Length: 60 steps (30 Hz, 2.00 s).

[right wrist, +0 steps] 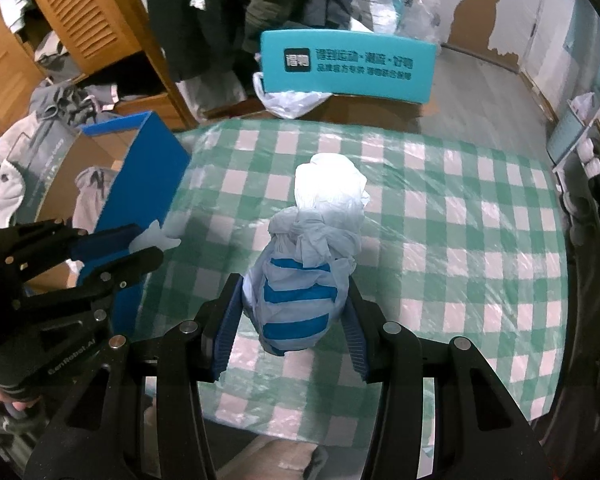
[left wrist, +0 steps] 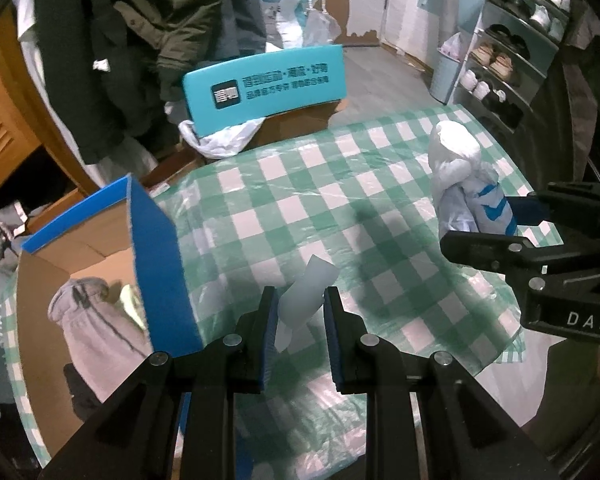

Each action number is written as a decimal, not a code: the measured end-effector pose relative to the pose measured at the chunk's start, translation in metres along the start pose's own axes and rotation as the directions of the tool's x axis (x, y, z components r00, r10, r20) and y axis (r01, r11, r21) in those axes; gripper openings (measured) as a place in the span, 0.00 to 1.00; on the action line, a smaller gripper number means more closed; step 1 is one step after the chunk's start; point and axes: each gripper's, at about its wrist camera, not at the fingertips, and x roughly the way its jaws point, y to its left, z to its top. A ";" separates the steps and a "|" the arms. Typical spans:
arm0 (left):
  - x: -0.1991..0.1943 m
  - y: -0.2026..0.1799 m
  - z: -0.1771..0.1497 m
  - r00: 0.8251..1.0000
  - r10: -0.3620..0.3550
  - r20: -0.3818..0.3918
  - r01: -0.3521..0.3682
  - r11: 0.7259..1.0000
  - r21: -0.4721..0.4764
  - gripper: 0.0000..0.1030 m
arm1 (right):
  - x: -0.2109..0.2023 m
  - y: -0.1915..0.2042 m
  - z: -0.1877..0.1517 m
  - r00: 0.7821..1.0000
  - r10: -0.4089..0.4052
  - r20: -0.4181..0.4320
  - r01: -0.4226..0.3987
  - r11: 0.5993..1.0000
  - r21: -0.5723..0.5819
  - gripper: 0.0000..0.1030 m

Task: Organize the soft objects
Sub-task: 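Carry the white scrap with the left gripper while the right gripper carries the sock bundle over the box, then open the left gripper over the box while the right gripper drops the sock bundle in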

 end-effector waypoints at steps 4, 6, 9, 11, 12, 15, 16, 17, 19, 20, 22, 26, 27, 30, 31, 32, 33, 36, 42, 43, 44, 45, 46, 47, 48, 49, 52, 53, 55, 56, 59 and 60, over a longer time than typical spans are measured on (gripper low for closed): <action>-0.006 0.013 -0.004 1.000 0.012 0.005 -0.012 1.000 -0.025 0.22 | 0.000 0.013 0.006 1.000 0.010 0.007 -0.010 1.000 -0.020 0.46; -0.008 0.020 -0.006 1.000 0.018 0.004 -0.017 0.999 -0.037 0.22 | -0.001 0.022 0.008 1.000 0.014 0.009 -0.014 0.999 -0.036 0.46; -0.011 0.030 -0.009 1.000 0.029 0.003 -0.028 0.998 -0.056 0.22 | 0.001 0.034 0.012 1.000 0.022 0.007 -0.021 0.998 -0.055 0.46; -0.014 0.036 -0.011 0.999 0.031 0.006 -0.031 0.997 -0.068 0.22 | 0.002 0.042 0.015 1.000 0.027 0.006 -0.027 0.997 -0.069 0.46; -0.015 0.039 -0.012 0.999 0.034 0.008 -0.033 0.997 -0.073 0.22 | 0.003 0.046 0.017 1.000 0.030 0.006 -0.029 0.997 -0.075 0.46; -0.020 0.049 -0.014 0.999 0.040 0.015 -0.039 0.995 -0.089 0.22 | 0.003 0.057 0.020 0.999 0.036 0.007 -0.036 0.995 -0.092 0.46; -0.021 0.052 -0.015 0.999 0.043 0.016 -0.041 0.995 -0.095 0.22 | 0.003 0.061 0.022 0.999 0.039 0.007 -0.038 0.994 -0.098 0.46; -0.022 0.056 -0.017 0.999 0.044 0.017 -0.043 0.994 -0.103 0.22 | 0.004 0.065 0.024 0.999 0.042 0.007 -0.041 0.994 -0.104 0.46; -0.023 0.064 -0.020 0.999 0.050 0.015 -0.048 0.992 -0.117 0.22 | 0.005 0.072 0.026 0.999 0.048 0.008 -0.047 0.992 -0.114 0.46; -0.023 0.068 -0.021 0.999 0.053 0.014 -0.050 0.991 -0.123 0.22 | 0.006 0.077 0.027 0.999 0.051 0.009 -0.049 0.991 -0.120 0.46; -0.024 0.076 -0.024 0.998 0.059 0.012 -0.057 0.989 -0.137 0.22 | 0.010 0.086 0.030 0.999 0.054 0.002 -0.053 0.989 -0.136 0.46; -0.029 0.091 -0.029 0.997 0.072 0.013 -0.069 0.984 -0.163 0.22 | 0.015 0.102 0.033 0.998 0.061 -0.009 -0.062 0.985 -0.160 0.46; -0.031 0.095 -0.031 0.997 0.076 0.016 -0.072 0.983 -0.170 0.22 | 0.016 0.106 0.034 0.998 0.064 -0.011 -0.065 0.984 -0.166 0.46; -0.035 0.107 -0.036 0.996 0.081 0.024 -0.075 0.979 -0.189 0.22 | 0.018 0.120 0.039 0.997 0.075 -0.015 -0.077 0.979 -0.186 0.46; -0.036 0.110 -0.037 0.996 0.085 0.024 -0.078 0.978 -0.195 0.22 | 0.019 0.124 0.040 0.997 0.079 -0.017 -0.081 0.978 -0.193 0.46; -0.038 0.115 -0.040 0.996 0.090 0.024 -0.083 0.976 -0.203 0.22 | 0.021 0.130 0.042 0.996 0.084 -0.020 -0.086 0.976 -0.201 0.46; -0.039 0.118 -0.041 0.995 0.094 0.025 -0.087 0.974 -0.208 0.22 | 0.022 0.134 0.043 0.996 0.088 -0.022 -0.091 0.974 -0.206 0.46; -0.040 0.131 -0.046 0.994 0.108 0.024 -0.099 0.968 -0.230 0.22 | 0.027 0.147 0.048 0.994 0.103 -0.031 -0.107 0.969 -0.223 0.46; -0.042 0.158 -0.061 0.992 0.128 0.010 -0.120 0.952 -0.282 0.22 | 0.040 0.173 0.059 0.991 0.124 -0.058 -0.135 0.959 -0.249 0.46; -0.042 0.162 -0.063 0.991 0.132 0.007 -0.124 0.948 -0.293 0.22 | 0.043 0.177 0.061 0.990 0.129 -0.064 -0.142 0.957 -0.252 0.46; -0.042 0.167 -0.066 0.991 0.135 0.003 -0.128 0.945 -0.302 0.22 | 0.045 0.180 0.062 0.988 0.136 -0.069 -0.149 0.955 -0.254 0.46; -0.042 0.171 -0.068 0.991 0.137 0.001 -0.130 0.942 -0.309 0.22 | 0.047 0.184 0.063 0.987 0.141 -0.075 -0.156 0.954 -0.258 0.46; -0.041 0.174 -0.070 0.990 0.139 -0.002 -0.133 0.940 -0.316 0.22 | 0.051 0.189 0.065 0.986 0.144 -0.083 -0.161 0.951 -0.263 0.46; -0.041 0.178 -0.072 0.990 0.142 -0.006 -0.136 0.936 -0.324 0.22 | 0.054 0.193 0.065 0.986 0.143 -0.088 -0.162 0.950 -0.268 0.46; -0.040 0.183 -0.075 0.990 0.144 -0.011 -0.139 0.933 -0.333 0.22 | 0.057 0.198 0.064 0.985 0.143 -0.094 -0.163 0.948 -0.274 0.46; -0.039 0.186 -0.077 0.989 0.145 -0.014 -0.141 0.930 -0.339 0.23 | 0.060 0.202 0.064 0.985 0.143 -0.100 -0.166 0.946 -0.280 0.46; -0.036 0.196 -0.084 0.989 0.146 -0.030 -0.147 0.921 -0.361 0.23 | 0.070 0.215 0.063 0.983 0.142 -0.120 -0.172 0.939 -0.299 0.46; -0.035 0.199 -0.085 0.988 0.147 -0.035 -0.150 0.919 -0.365 0.23 | 0.071 0.218 0.062 0.982 0.141 -0.124 -0.172 0.937 -0.303 0.46; -0.036 0.201 -0.088 0.988 0.149 -0.039 -0.153 0.917 -0.368 0.23 | 0.076 0.223 0.060 0.981 0.139 -0.136 -0.175 0.934 -0.311 0.46; -0.035 0.202 -0.088 0.988 0.151 -0.040 -0.155 0.916 -0.370 0.24 | 0.077 0.224 0.060 0.980 0.139 -0.140 -0.177 0.934 -0.311 0.46; -0.035 0.205 -0.090 0.987 0.153 -0.052 -0.161 0.911 -0.379 0.25 | 0.081 0.227 0.060 0.978 0.142 -0.150 -0.183 0.931 -0.314 0.47; -0.035 0.205 -0.091 0.986 0.155 -0.056 -0.164 0.911 -0.379 0.25 | 0.081 0.228 0.060 0.978 0.144 -0.153 -0.186 0.931 -0.315 0.47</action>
